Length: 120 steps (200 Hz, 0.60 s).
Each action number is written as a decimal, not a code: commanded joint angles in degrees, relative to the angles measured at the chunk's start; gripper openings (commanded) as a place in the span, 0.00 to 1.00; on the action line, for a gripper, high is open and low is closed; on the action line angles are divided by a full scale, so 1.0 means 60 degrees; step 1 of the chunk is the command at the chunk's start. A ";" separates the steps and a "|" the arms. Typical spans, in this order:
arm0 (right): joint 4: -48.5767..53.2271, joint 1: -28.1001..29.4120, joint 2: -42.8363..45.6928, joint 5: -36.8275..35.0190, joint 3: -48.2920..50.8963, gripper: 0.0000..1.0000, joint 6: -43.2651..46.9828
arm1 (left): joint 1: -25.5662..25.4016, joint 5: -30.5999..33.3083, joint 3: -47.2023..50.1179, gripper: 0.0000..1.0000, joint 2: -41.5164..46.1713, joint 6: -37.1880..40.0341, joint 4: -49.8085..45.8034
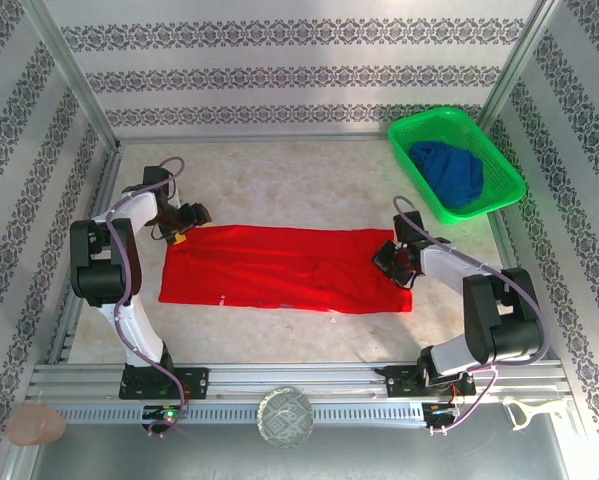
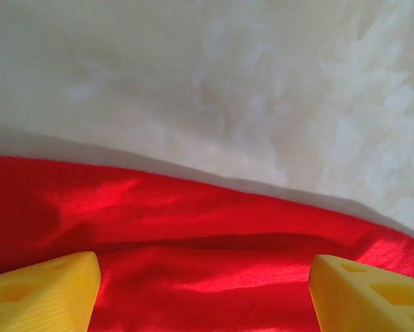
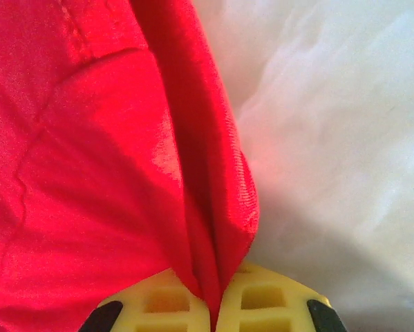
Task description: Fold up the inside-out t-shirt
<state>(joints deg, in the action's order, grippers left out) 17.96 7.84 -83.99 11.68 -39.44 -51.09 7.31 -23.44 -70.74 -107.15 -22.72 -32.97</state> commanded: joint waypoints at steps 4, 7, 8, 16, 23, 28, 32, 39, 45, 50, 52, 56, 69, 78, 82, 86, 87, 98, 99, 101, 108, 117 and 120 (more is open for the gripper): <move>0.0750 -0.0620 0.0442 -0.0118 -0.0644 0.00 0.0401 | -0.0253 -0.0132 0.0770 0.79 0.0064 -0.0073 0.0405; 0.0844 -0.0693 0.0449 -0.0127 -0.0704 0.00 0.0468 | -0.0325 -0.0123 0.0880 0.79 0.0127 -0.0134 0.0450; 0.0874 -0.0714 0.0456 -0.0129 -0.0728 0.00 0.0500 | -0.0362 -0.0129 0.0915 0.79 0.0138 -0.0144 0.0468; 0.1105 -0.0925 0.0462 -0.0169 -0.0875 0.00 0.0684 | -0.0602 -0.0116 0.1177 0.79 0.0278 -0.0309 0.0598; 0.1246 -0.1108 0.0481 -0.0135 -0.1028 0.00 0.0815 | -0.0833 -0.0116 0.1370 0.79 0.0416 -0.0493 0.0732; 0.1366 -0.1221 0.0477 -0.0118 -0.1120 0.00 0.0910 | -0.0990 -0.0101 0.1495 0.79 0.0517 -0.0624 0.0829; 0.1455 -0.1297 0.0499 -0.0116 -0.1199 0.00 0.0988 | -0.1108 -0.0084 0.1595 0.79 0.0599 -0.0740 0.0901; 0.1563 -0.1422 0.0508 -0.0097 -0.1318 0.00 0.1087 | -0.1268 -0.0089 0.1722 0.79 0.0744 -0.0947 0.1057; 0.1630 -0.1499 0.0522 -0.0073 -0.1407 0.00 0.1169 | -0.1355 -0.0080 0.1770 0.79 0.0834 -0.1097 0.1146; 0.1688 -0.1552 0.0521 -0.0036 -0.1483 0.00 0.1222 | -0.1391 -0.0067 0.1777 0.79 0.0904 -0.1202 0.1184; 0.1699 -0.1554 0.0521 -0.0016 -0.1509 0.00 0.1254 | -0.1394 -0.0064 0.1772 0.79 0.0927 -0.1236 0.1195; 0.1773 -0.1570 0.0521 0.0018 -0.1571 0.00 0.1297 | -0.1393 -0.0055 0.1750 0.79 0.0973 -0.1317 0.1203; 0.1912 -0.1570 0.0544 0.0184 -0.1745 0.00 0.1444 | -0.1394 0.0143 0.1466 0.79 0.1114 -0.1326 0.0984; 0.2000 -0.1548 0.0591 0.0289 -0.1837 0.00 0.1494 | -0.1375 0.0436 0.1194 0.80 0.1158 -0.1186 0.0666; 0.2044 -0.1530 0.0625 0.0330 -0.1880 0.00 0.1523 | -0.1368 0.0585 0.1083 0.80 0.1172 -0.1114 0.0512; 0.2103 -0.1523 0.0648 0.0350 -0.1929 0.00 0.1567 | -0.1365 0.0721 0.0958 0.81 0.1167 -0.1057 0.0373; 0.2111 -0.1495 0.0665 0.0352 -0.1933 0.00 0.1577 | -0.1365 0.0754 0.0925 0.81 0.1163 -0.1037 0.0341; 0.2293 -0.1386 0.0751 0.0367 -0.2069 0.00 0.1640 | -0.1310 0.0977 0.0732 0.81 0.1124 -0.0875 0.0063; 0.2302 -0.1375 0.0761 0.0360 -0.2084 0.00 0.1643 | -0.1308 0.0984 0.0731 0.81 0.1120 -0.0859 0.0047; 0.2356 -0.1349 0.0790 0.0354 -0.2113 0.00 0.1655 | -0.1289 0.1012 0.0716 0.81 0.1113 -0.0839 0.0017; 0.2464 -0.1262 0.0845 0.0364 -0.2199 0.00 0.1666 | -0.1262 0.1071 0.0720 0.81 0.1062 -0.0762 -0.0036; 0.2600 -0.1095 0.0921 0.0338 -0.2321 0.00 0.1689 | -0.1221 0.1067 0.0806 0.81 0.0995 -0.0700 -0.0042; 0.2648 -0.1023 0.0957 0.0333 -0.2362 0.00 0.1689 | -0.1211 0.1053 0.0835 0.81 0.0965 -0.0683 -0.0018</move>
<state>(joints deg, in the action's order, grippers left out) 29.98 -0.47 -80.68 12.97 -50.50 -42.87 -0.93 -19.90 -65.06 -101.58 -28.32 -29.61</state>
